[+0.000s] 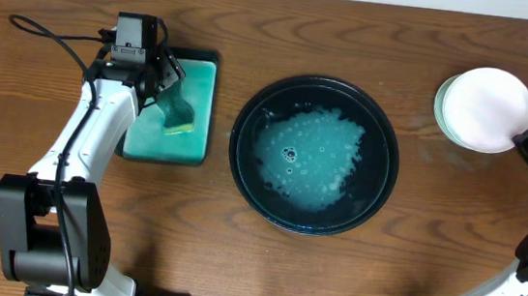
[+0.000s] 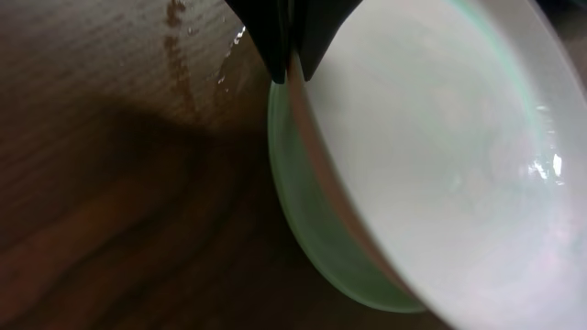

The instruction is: Clean dirty plates on tray and stack at the side

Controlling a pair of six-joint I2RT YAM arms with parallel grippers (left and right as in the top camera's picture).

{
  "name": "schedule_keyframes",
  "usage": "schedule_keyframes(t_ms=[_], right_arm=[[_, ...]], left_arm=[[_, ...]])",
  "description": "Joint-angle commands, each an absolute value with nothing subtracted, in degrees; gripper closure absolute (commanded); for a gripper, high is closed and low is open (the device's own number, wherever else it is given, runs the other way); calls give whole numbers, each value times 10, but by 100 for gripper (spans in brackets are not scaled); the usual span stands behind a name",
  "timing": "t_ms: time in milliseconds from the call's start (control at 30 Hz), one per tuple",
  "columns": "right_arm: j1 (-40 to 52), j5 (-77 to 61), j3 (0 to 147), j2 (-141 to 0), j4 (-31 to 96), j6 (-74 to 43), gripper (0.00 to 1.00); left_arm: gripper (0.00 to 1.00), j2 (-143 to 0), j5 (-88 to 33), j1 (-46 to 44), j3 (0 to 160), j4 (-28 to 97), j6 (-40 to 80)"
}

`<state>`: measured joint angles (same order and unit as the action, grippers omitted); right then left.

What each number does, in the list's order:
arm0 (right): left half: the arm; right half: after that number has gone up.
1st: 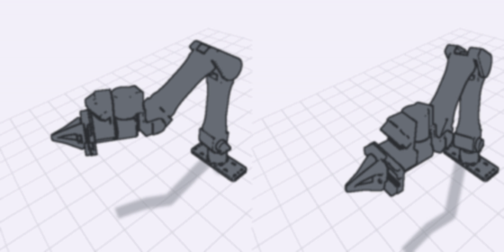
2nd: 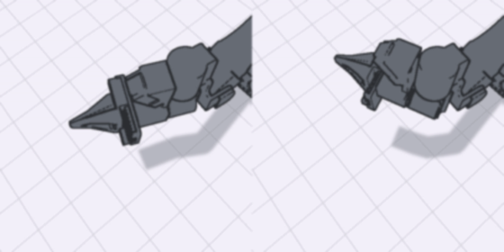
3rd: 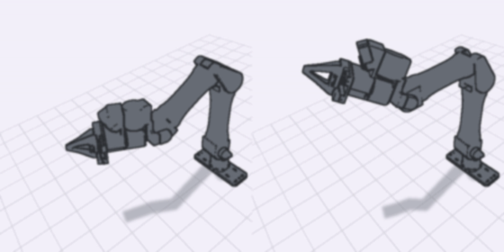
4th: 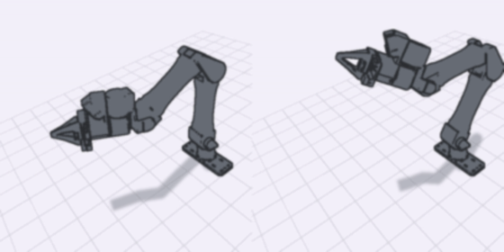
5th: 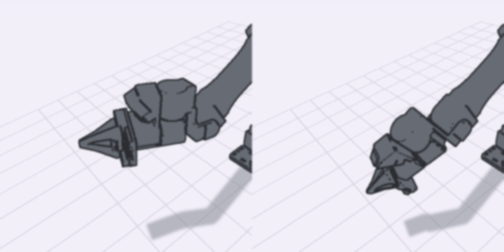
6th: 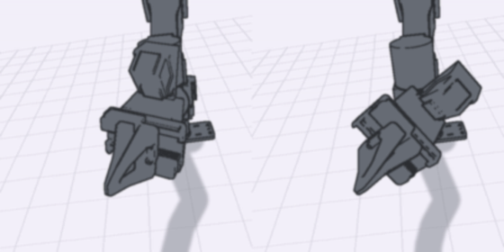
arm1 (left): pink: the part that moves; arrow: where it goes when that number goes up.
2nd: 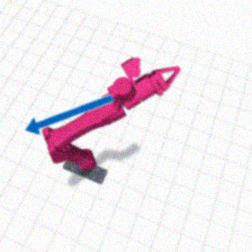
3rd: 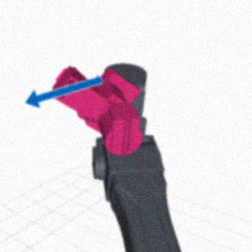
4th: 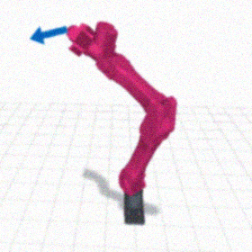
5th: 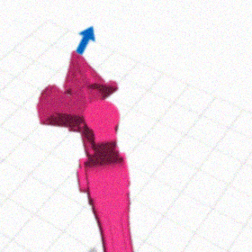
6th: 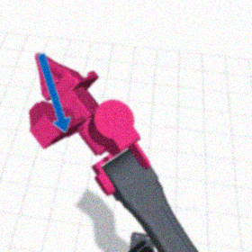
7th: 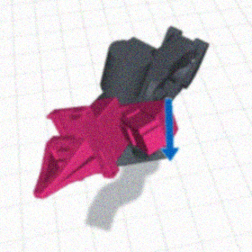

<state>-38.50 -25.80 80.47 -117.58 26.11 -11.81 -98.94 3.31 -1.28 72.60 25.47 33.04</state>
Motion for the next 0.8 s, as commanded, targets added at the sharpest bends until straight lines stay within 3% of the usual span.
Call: schedule_keyframes(t_ms=[0, 167, 200, 500, 600, 767], right_arm=[[-382, -270, 808, -1183, 255, -136, 98], [-378, -284, 808, -1179, 253, -133, 9], [-378, -297, 808, -1176, 255, -122, 1], [-373, -220, 808, -1046, 392, -100, 1], [-354, -150, 789, -941, 460, -79, 1], [-326, -125, 684, -769, 464, -101, 1]], left_arm=[[20, -993, 36, -12, 736, 255, 331], [20, -992, 36, -12, 736, 255, 331], [20, -993, 36, -12, 736, 255, 331], [20, -993, 36, -12, 736, 255, 331], [20, -993, 36, -12, 736, 255, 331], [20, -993, 36, -12, 736, 255, 331]])
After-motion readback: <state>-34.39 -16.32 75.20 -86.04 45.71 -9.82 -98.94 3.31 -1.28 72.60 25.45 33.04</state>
